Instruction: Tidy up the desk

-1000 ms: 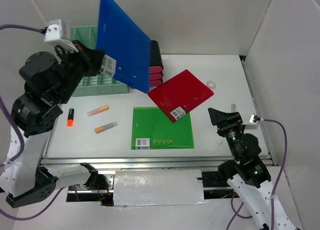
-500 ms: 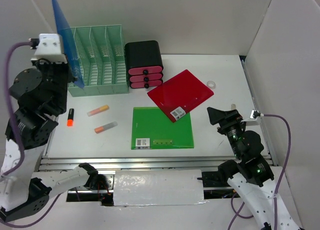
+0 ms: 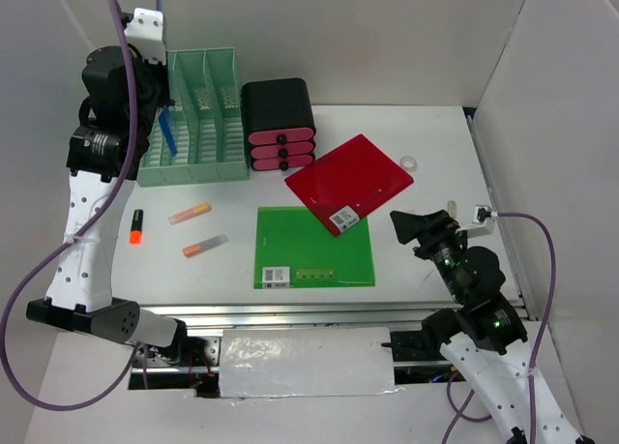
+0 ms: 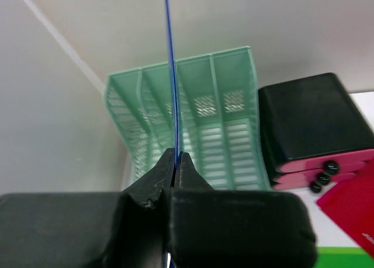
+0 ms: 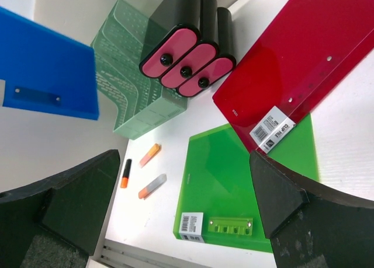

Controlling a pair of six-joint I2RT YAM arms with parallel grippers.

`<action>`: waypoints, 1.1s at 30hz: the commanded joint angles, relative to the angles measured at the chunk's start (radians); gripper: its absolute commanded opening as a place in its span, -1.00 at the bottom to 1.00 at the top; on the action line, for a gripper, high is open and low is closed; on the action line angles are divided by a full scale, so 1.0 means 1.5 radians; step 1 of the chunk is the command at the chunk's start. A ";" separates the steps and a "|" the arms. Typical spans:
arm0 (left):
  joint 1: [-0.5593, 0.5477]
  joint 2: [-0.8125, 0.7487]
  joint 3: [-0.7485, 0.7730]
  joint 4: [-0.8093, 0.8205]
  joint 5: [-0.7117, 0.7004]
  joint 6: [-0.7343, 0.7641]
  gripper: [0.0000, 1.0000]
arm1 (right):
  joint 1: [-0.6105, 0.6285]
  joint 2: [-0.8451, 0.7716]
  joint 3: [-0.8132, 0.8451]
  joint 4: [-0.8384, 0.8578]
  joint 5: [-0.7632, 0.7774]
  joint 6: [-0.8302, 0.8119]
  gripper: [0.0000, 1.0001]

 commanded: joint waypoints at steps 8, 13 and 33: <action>0.039 -0.050 -0.061 0.120 0.150 -0.154 -1.00 | 0.002 0.015 0.026 0.014 0.005 -0.043 0.99; 0.039 -0.066 -0.047 0.096 0.168 -0.180 -1.00 | 0.002 0.033 0.022 0.029 0.002 -0.043 0.99; 0.039 -0.065 -0.108 0.123 0.167 -0.179 -1.00 | 0.001 0.078 0.015 0.066 -0.005 -0.036 1.00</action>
